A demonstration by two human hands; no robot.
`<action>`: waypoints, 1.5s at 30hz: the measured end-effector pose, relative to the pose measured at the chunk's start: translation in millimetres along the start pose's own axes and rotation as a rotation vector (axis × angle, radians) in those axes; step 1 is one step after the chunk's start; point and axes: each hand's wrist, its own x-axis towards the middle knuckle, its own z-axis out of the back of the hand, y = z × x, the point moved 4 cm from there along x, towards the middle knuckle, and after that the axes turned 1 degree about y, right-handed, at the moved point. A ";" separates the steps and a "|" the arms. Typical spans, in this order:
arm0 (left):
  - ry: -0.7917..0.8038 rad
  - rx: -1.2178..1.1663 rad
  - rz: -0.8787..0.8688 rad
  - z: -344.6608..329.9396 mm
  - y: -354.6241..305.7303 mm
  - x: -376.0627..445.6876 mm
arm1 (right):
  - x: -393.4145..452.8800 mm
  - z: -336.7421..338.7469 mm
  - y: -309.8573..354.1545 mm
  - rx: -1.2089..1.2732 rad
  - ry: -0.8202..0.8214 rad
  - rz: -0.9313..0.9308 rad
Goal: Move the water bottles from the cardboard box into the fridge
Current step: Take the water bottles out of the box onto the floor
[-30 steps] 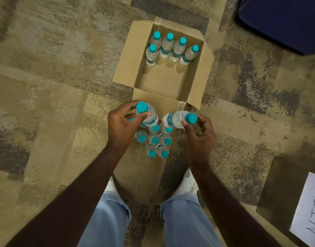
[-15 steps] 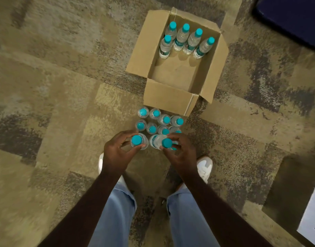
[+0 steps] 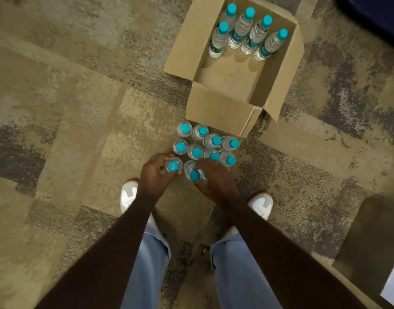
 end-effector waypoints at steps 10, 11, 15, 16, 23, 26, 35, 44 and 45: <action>-0.003 0.097 0.011 -28.9 31.5 3.6 | 15.1 -26.0 -16.3 -0.229 0.035 0.034; -0.007 0.101 0.009 -30.3 32.0 3.8 | 15.6 -26.8 -16.1 -0.243 0.034 0.036; 0.002 0.106 0.020 -33.3 35.7 7.6 | 16.6 -28.1 -16.8 -0.282 0.020 0.024; 0.006 0.111 0.025 -33.7 37.1 8.6 | 16.1 -28.4 -17.2 -0.292 0.018 0.020; 0.024 0.130 0.011 -38.4 33.9 13.0 | 11.2 -31.6 -15.7 -0.367 -0.022 0.032; 0.019 0.134 0.030 -37.4 32.5 12.4 | 7.3 -32.1 -14.4 -0.365 -0.048 0.037; 0.048 0.091 0.023 -31.1 28.9 3.3 | 4.7 -16.1 -20.2 -0.217 -0.099 0.028; -0.209 -0.088 -0.071 -0.4 -1.7 11.8 | 34.4 19.5 -28.9 0.076 -0.248 -0.071; -0.237 -0.125 -0.088 2.2 -11.2 17.8 | 39.2 24.0 -30.1 0.093 -0.281 -0.074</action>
